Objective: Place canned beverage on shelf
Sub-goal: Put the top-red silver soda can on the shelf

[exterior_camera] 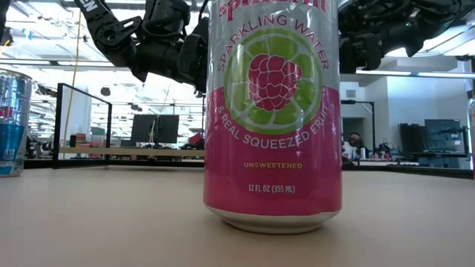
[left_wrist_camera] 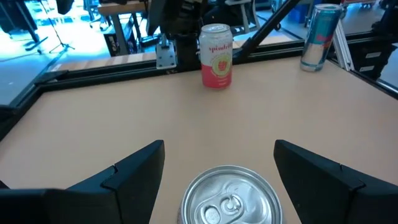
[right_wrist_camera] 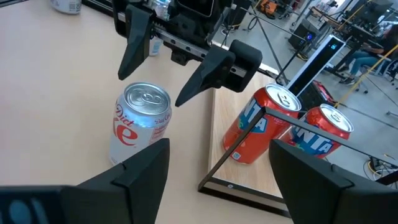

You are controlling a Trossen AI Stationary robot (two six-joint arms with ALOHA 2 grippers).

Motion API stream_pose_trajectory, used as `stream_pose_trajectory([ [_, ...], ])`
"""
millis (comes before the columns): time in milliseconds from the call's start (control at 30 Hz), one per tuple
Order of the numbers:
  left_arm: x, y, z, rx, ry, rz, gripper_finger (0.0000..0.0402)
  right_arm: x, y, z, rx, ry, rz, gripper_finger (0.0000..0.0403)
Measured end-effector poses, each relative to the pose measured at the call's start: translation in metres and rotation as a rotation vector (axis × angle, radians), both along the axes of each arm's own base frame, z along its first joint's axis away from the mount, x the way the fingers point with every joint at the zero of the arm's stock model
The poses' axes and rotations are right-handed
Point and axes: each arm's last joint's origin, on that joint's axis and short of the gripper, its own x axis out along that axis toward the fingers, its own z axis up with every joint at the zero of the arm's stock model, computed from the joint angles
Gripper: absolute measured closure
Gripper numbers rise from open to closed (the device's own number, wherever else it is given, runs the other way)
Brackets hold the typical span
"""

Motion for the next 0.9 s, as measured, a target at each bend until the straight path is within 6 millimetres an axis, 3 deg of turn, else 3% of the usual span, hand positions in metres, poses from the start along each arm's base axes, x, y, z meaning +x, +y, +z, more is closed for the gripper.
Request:
stream_pose_trajectory([
  [700,0.002,-0.009,0.0,0.032,0.001,0.066,0.0109,0.0,0.0,0.0,0.0,0.0,0.0,0.0106],
  [900,0.002,-0.009,0.002,0.029,-0.016,0.083,0.0089,0.0,0.0,0.0,0.001,0.0,0.0,0.0106],
])
